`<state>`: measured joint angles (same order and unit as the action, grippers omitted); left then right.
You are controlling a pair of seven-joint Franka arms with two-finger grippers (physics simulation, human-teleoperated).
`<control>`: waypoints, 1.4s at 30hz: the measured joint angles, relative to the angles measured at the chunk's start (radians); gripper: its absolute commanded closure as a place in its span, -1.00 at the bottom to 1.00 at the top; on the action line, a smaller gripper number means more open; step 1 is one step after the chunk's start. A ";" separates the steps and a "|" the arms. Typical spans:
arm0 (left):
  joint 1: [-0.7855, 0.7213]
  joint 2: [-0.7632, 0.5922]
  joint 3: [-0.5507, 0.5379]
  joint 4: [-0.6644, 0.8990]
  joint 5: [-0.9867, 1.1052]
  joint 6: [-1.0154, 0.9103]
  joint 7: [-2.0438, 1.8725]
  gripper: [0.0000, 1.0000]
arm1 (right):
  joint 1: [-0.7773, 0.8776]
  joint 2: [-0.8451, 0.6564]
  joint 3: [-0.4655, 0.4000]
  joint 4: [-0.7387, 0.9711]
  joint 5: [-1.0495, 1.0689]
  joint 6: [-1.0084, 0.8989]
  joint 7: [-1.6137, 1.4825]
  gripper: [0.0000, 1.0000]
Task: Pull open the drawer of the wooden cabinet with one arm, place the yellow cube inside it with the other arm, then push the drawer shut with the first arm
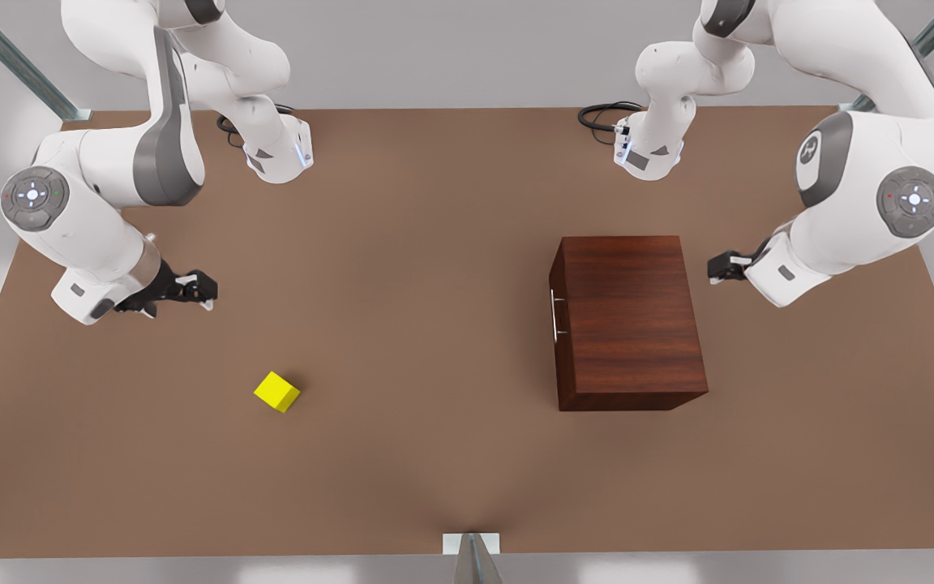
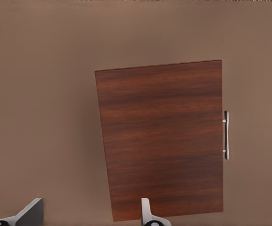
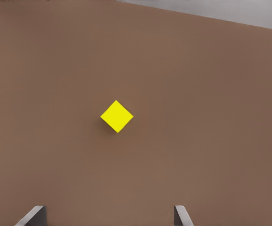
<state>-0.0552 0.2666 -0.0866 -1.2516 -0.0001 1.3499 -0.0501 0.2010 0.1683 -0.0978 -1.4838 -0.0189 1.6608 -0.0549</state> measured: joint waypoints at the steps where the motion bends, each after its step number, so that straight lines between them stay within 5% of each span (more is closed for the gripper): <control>1: -0.005 0.009 0.000 0.001 0.003 0.006 0.000 -1.00 | 0.000 0.000 0.000 0.000 0.000 0.006 -0.002 -1.00; 12: -0.493 0.288 0.000 0.005 0.103 0.222 -0.370 -1.00 | -0.005 0.031 0.000 -0.005 0.000 0.045 -0.015 -1.00; 20: -0.542 0.376 0.001 0.005 0.179 0.334 -0.673 -1.00 | 0.007 0.065 0.082 -0.117 -0.001 0.122 0.003 -1.00; 24: -0.541 0.400 0.003 0.003 0.206 0.355 -0.784 -0.62 | -0.073 0.163 0.082 -0.136 0.030 0.204 -0.013 -1.00; 42: -0.541 0.415 0.005 -0.023 0.238 0.301 -0.938 -0.53 | -0.091 0.422 0.096 -0.084 0.011 0.537 -0.535 -1.00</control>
<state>-0.5961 0.6820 -0.0814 -1.2746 0.2375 1.6505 -0.9876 0.1102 0.5907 -0.0017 -1.5676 -0.0080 2.1973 -0.5897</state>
